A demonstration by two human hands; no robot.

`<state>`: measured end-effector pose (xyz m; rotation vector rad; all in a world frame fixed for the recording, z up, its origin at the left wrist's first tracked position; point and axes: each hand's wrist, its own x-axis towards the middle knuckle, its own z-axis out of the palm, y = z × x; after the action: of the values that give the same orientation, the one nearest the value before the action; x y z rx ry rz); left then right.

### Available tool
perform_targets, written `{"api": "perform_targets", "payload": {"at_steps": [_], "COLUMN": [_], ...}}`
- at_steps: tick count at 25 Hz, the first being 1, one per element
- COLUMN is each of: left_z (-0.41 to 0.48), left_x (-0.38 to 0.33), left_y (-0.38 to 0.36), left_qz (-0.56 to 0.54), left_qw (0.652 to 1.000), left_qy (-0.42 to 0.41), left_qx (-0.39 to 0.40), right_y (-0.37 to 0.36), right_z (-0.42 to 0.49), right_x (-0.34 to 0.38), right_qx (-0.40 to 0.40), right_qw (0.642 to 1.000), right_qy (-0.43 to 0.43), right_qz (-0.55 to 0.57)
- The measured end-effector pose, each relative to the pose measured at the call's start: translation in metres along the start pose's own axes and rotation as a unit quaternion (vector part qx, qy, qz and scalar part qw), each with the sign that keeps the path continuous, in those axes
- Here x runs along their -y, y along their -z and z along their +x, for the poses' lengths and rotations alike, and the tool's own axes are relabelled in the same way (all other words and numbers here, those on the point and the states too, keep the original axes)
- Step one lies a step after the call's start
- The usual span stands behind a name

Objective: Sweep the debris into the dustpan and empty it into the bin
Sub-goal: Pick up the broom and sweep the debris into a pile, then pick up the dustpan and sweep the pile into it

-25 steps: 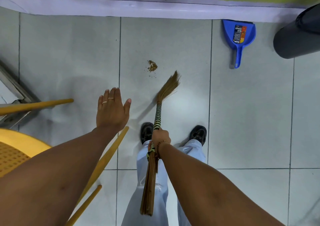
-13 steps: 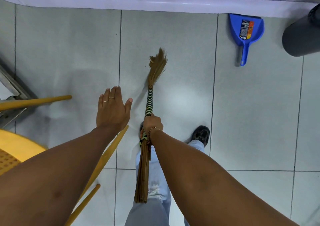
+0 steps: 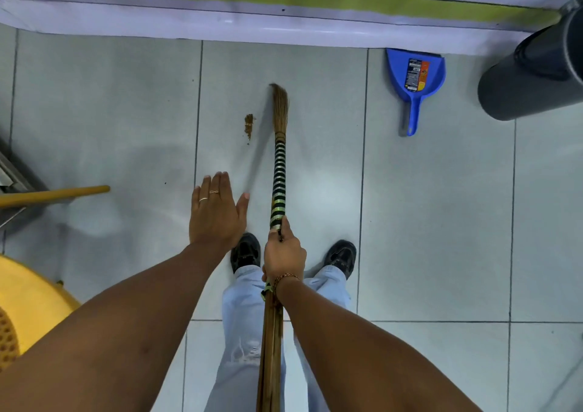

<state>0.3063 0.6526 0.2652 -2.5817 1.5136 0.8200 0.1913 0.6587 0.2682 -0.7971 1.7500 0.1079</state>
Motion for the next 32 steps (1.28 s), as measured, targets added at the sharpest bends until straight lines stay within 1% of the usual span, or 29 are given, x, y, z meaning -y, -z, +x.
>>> {"api": "perform_targets", "payload": {"at_steps": [5,9,11,13,15,17,20,22,25,28,30,32], "left_z": [-0.008,-0.009,-0.006,0.001,0.011,0.024,0.058,0.090,0.148,0.206,0.239,0.276], "left_x": [-0.068,-0.142,-0.189,-0.230,-0.279,-0.321,-0.388,-0.437,-0.505,-0.554,-0.573,-0.597], "left_y": [-0.011,-0.013,-0.010,-0.008,-0.006,-0.008,-0.018,-0.032,-0.062,-0.104,-0.138,-0.191], "left_qz": [-0.006,-0.008,-0.011,-0.009,-0.003,-0.004,-0.001,-0.006,-0.029,-0.025,-0.045,-0.077], "left_qw": [1.000,1.000,1.000,0.999,0.998,0.996,0.994,0.992,0.993,0.994,0.995,0.991], "left_qy": [-0.007,-0.005,-0.011,-0.029,-0.062,-0.088,-0.113,-0.128,-0.111,-0.085,-0.038,0.026], "left_qx": [0.012,0.011,0.004,-0.011,-0.005,-0.001,0.000,0.006,0.037,0.064,0.080,0.106], "right_y": [0.071,0.149,0.198,0.238,0.287,0.329,0.396,0.438,0.496,0.548,0.569,0.580], "right_z": [0.017,0.031,0.036,0.043,0.053,0.069,0.115,0.157,0.226,0.294,0.338,0.396], "right_x": [0.006,0.015,0.015,0.016,0.016,0.020,0.037,0.053,0.077,0.080,0.071,0.054], "right_qx": [0.006,0.009,0.000,-0.021,-0.055,-0.090,-0.142,-0.160,-0.157,-0.159,-0.163,-0.170], "right_qw": [0.999,0.999,0.997,0.996,0.993,0.990,0.981,0.979,0.984,0.982,0.983,0.984], "right_qy": [0.025,0.033,0.029,0.035,0.037,0.022,0.006,0.000,-0.006,-0.031,-0.037,-0.040], "right_qz": [0.026,0.040,0.069,0.084,0.099,0.108,0.131,0.124,0.079,0.097,0.081,0.023]}}
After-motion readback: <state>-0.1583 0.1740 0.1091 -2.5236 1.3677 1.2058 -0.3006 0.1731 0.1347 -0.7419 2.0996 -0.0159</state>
